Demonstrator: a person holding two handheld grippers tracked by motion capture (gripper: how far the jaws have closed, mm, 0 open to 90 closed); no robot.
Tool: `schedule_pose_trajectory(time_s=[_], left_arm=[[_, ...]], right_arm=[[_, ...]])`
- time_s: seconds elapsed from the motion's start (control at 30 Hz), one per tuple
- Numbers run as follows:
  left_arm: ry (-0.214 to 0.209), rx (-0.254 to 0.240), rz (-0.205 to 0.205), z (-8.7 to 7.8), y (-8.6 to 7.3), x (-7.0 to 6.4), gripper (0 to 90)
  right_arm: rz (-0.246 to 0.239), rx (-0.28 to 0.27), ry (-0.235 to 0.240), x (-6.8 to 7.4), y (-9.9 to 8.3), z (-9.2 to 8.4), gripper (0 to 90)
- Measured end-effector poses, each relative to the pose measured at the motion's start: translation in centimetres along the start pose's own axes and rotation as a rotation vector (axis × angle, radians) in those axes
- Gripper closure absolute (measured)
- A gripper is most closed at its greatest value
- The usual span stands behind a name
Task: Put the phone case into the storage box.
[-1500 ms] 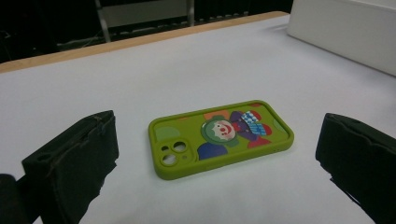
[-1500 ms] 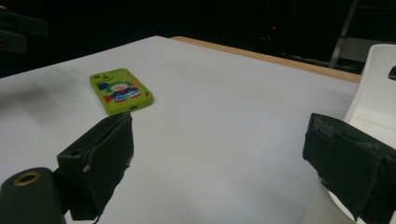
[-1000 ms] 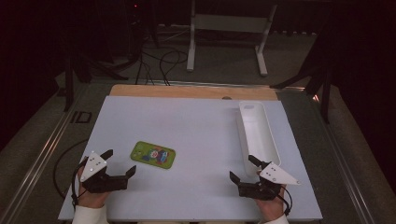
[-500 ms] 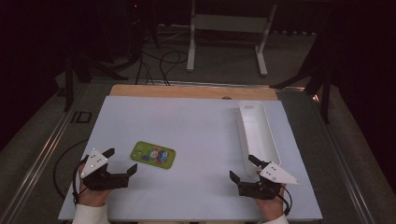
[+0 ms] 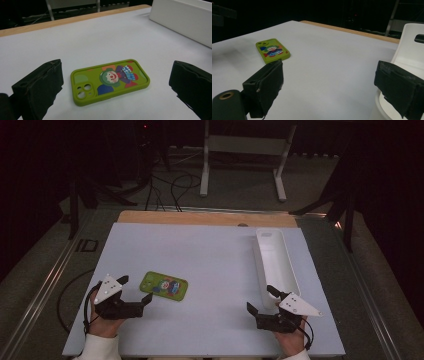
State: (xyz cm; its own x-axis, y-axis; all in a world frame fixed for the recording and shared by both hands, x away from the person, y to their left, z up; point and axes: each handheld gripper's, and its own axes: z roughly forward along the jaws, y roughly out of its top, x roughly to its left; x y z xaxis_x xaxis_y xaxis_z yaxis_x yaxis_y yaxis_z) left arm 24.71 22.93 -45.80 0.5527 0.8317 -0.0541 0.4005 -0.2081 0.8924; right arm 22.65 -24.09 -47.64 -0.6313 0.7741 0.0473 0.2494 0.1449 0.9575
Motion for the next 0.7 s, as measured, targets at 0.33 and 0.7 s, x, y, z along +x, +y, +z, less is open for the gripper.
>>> schedule_pose_trajectory(time_s=[0.33,0.7], left_arm=[[-0.011,0.014,0.023,1.2,1.1,-0.5,0.0],[-0.025,0.033,0.028,2.7,1.9,-0.9,0.0]], right_arm=[[-0.009,0.001,-0.007,0.1,-0.2,0.2,8.7],[-0.011,-0.005,-0.020,0.1,-0.3,0.1,8.7]])
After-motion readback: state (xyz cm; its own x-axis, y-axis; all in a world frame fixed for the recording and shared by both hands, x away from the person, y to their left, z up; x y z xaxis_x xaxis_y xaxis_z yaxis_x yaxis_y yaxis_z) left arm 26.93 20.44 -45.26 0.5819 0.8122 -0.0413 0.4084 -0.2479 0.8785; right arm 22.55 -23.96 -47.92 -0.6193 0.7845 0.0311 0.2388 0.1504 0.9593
